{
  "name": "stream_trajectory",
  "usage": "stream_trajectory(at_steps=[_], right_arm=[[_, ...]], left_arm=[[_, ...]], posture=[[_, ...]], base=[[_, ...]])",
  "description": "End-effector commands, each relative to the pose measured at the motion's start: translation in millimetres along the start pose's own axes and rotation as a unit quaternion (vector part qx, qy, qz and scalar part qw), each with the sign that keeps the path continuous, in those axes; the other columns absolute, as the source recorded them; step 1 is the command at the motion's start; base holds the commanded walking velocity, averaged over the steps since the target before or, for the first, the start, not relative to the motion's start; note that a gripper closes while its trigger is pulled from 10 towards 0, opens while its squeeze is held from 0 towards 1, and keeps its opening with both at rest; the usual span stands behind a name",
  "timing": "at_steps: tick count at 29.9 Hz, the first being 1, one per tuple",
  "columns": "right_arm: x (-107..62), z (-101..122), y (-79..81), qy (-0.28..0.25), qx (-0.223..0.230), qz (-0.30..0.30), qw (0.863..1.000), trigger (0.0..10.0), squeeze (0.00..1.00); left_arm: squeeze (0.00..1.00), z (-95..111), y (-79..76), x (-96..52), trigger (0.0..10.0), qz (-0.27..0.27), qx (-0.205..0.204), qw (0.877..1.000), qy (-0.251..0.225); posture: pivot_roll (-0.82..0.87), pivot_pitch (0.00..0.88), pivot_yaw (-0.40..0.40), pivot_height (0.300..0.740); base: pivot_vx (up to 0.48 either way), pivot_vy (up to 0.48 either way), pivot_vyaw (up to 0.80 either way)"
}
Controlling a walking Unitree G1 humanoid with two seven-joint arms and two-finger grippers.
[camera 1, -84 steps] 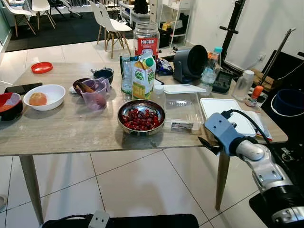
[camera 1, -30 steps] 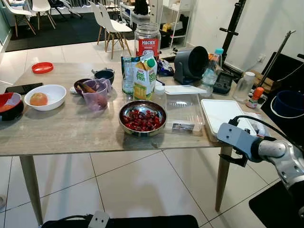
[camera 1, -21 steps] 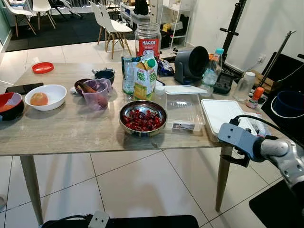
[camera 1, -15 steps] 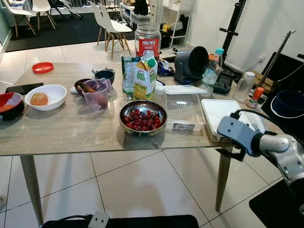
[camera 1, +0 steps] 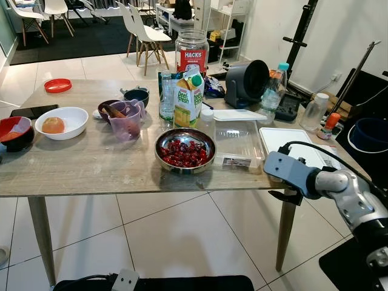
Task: Restocking fridge
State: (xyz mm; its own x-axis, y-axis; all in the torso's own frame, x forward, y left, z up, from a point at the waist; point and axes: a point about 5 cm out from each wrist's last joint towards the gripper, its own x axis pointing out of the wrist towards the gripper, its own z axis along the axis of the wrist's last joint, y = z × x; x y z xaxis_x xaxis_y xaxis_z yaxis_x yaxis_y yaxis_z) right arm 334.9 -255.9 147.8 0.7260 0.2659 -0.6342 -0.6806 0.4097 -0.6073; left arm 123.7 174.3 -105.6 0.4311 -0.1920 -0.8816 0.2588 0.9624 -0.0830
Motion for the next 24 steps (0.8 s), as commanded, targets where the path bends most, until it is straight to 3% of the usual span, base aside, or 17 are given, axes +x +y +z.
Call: stream_trajectory(at_steps=[1,24], right_arm=[[1.2,-4,0.2,0.015,-0.001,0.001,1.000,10.0,0.00],[-13.2,-21,14.2,0.040,0.001,0.098,0.994,10.0,0.00]], left_arm=[[0.00,-23,-7.3,-2.9,10.0,-0.009,-0.008,0.999,0.046],[0.00,-24,-6.5,-3.3,10.0,-0.010,-0.006,0.999,0.046]], posture=[[-0.04,0.000,-0.047,0.740],[-0.04,0.000,-0.048,0.740]], base=[[0.000,0.000,0.00],[0.000,0.000,0.00]])
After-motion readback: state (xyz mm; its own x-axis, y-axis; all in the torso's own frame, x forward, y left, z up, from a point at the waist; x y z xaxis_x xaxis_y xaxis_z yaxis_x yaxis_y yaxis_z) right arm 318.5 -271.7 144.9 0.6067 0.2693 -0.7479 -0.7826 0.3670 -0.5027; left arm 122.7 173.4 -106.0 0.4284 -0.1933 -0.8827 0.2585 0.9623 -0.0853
